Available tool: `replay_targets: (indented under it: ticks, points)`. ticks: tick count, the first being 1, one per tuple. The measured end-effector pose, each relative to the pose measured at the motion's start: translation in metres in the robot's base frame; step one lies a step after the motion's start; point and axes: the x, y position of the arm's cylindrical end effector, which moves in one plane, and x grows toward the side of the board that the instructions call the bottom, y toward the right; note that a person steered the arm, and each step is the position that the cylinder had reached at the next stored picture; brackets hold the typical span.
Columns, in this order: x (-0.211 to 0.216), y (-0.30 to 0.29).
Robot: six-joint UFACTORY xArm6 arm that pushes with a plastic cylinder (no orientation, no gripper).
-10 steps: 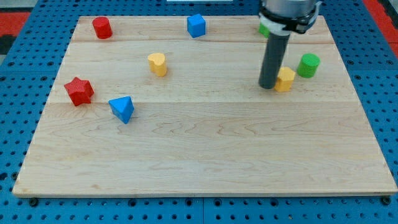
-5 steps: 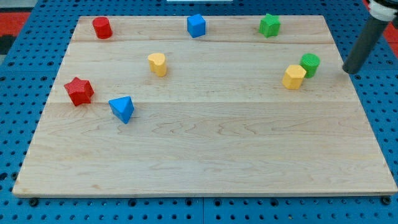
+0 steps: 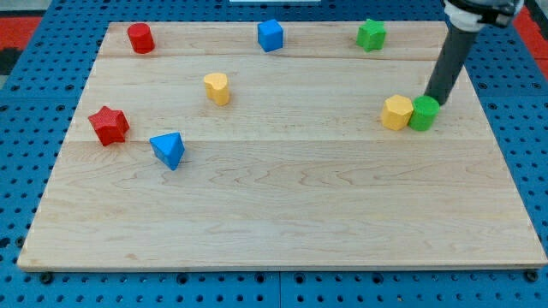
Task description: Push the green circle below the yellow hexagon
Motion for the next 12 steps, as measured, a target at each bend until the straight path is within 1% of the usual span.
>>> replay_targets:
  ticks: [1,2,3,4,5,7,8,9,10,11,12]
  points:
    - [0.046,-0.014]
    - [0.044,-0.013]
    - [0.031,-0.019]
    - [0.022,-0.034]
    - [0.064,-0.047]
    - [0.137,-0.034]
    - [0.116,-0.034]
    - [0.112,-0.055]
    - [0.122,-0.075]
    - [0.139,-0.067]
    - [0.140,-0.055]
